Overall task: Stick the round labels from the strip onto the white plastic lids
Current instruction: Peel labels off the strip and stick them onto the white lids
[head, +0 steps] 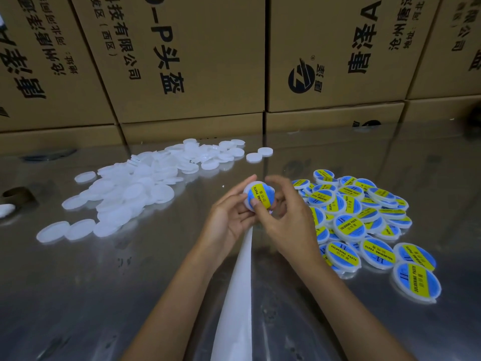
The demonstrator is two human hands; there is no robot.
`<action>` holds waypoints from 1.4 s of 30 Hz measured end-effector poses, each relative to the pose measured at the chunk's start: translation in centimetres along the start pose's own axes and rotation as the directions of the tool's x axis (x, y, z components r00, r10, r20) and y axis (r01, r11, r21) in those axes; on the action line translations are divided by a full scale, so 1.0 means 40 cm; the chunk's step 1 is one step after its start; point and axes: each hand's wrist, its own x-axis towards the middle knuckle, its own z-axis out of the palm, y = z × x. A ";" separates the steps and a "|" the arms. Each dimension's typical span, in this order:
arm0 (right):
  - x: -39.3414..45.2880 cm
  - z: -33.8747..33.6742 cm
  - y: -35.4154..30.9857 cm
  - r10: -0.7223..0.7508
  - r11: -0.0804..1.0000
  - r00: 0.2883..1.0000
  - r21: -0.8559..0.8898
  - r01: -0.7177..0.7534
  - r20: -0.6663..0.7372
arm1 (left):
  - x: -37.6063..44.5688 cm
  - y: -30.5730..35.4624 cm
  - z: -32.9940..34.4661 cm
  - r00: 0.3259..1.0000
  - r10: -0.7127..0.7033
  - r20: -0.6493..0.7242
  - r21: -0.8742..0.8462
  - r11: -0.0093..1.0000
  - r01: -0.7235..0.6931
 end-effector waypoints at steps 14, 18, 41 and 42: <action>0.013 -0.014 0.010 -0.020 0.999 0.994 0.026 0.023 -0.112 | -0.005 0.002 0.004 0.994 -0.079 0.069 -0.165 0.982 0.089; 0.014 -0.018 0.012 -0.018 1.000 0.987 0.012 0.020 -0.159 | -0.006 0.000 0.005 0.993 -0.086 0.077 -0.159 0.982 0.097; 0.000 -0.014 0.006 -0.049 0.974 0.999 -0.222 0.044 -0.018 | -0.002 -0.001 -0.002 0.998 -0.048 0.035 -0.154 0.987 0.053; -0.003 -0.012 0.004 -0.062 0.974 0.998 -0.216 0.063 0.012 | -0.001 0.000 -0.003 0.999 -0.034 0.029 -0.177 0.983 0.039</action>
